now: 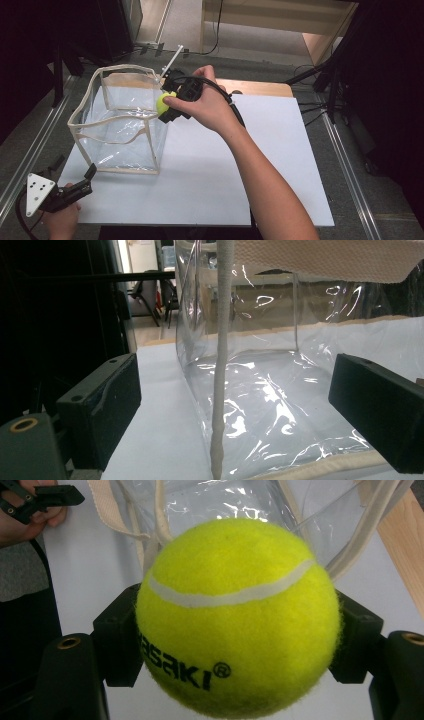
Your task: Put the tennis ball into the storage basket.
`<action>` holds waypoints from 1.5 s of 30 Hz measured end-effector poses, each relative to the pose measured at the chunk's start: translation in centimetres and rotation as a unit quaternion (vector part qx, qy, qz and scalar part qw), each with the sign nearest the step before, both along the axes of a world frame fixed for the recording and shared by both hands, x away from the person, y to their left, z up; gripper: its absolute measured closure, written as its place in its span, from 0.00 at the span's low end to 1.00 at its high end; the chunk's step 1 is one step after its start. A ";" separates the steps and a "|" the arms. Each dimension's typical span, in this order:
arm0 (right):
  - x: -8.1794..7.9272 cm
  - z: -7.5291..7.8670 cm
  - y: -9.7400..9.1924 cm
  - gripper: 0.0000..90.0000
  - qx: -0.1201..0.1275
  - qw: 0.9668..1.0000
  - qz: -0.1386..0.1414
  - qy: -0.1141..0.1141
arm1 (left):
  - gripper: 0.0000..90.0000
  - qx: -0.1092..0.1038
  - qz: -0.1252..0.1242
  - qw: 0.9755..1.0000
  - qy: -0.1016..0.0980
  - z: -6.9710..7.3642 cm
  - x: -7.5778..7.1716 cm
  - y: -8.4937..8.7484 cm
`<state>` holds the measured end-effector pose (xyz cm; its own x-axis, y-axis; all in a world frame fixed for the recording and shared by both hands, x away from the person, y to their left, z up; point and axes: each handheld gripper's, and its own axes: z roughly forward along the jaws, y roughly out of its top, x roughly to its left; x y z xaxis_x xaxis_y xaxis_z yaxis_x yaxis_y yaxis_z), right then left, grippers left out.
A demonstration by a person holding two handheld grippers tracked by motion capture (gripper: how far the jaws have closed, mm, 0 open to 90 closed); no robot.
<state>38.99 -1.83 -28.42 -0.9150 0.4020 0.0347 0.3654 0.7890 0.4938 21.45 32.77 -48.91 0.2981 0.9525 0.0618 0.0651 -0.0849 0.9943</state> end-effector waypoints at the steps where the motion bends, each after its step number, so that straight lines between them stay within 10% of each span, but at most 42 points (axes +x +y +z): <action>1: 0.0 0.0 0.0 0.26 0.000 1.000 0.000 0.000 | 0.08 0.000 0.000 1.000 0.000 0.0 0.0 0.0; 45: 2.6 0.3 5.2 0.26 -0.018 1.000 0.016 0.003 | 0.08 -0.004 -0.002 1.000 0.003 0.0 0.0 0.2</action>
